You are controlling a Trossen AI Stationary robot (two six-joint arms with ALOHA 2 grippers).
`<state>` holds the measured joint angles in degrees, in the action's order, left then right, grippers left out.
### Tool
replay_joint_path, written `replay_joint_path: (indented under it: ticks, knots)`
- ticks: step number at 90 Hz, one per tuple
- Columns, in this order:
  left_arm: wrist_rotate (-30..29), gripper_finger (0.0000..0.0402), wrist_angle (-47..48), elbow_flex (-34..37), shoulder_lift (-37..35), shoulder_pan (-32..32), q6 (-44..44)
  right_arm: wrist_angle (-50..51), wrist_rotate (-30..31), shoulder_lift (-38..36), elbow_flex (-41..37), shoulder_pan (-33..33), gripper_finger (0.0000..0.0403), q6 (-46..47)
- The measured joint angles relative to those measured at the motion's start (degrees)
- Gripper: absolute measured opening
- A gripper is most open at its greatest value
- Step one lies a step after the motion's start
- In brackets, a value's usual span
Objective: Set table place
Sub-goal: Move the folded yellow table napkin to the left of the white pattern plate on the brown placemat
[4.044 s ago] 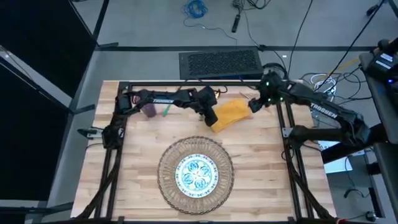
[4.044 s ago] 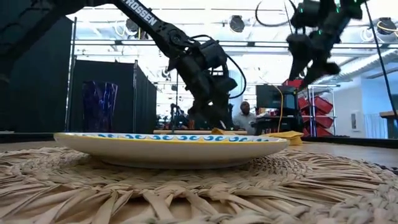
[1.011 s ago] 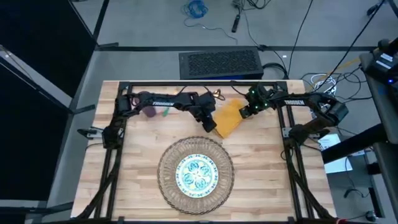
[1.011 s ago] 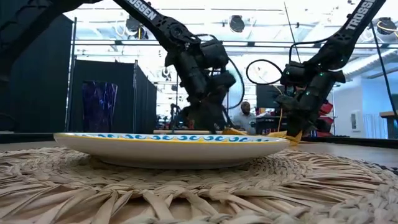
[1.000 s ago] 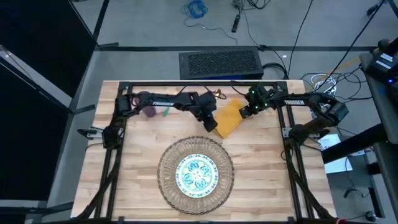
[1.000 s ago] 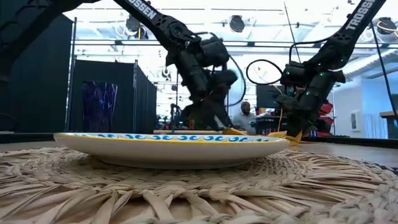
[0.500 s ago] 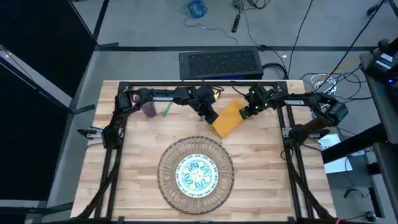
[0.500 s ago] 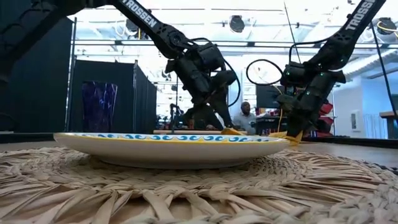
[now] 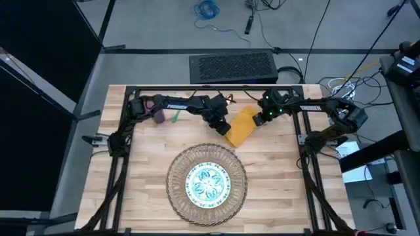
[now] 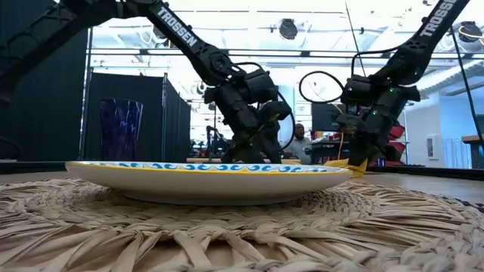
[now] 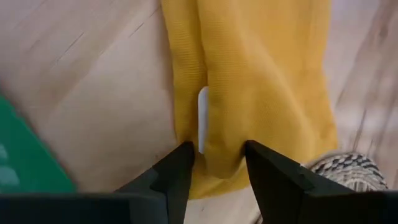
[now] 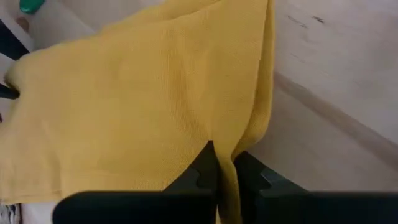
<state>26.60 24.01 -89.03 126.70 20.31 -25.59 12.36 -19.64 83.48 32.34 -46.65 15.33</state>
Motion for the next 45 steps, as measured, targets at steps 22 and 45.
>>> replay_joint_path:
  ticks: [22, 45]
  knots:
    - [3.31, 0.0099, -0.56, 0.11, 0.18, -0.21, 2.44, -0.35, -0.02, 0.0, 0.0, 0.0, 0.0, -0.22]
    - [0.18, 0.0004, -0.98, -1.45, -0.13, -0.85, 6.98, -0.79, -0.17, -0.01, 0.0, 0.0, 0.0, -0.34]
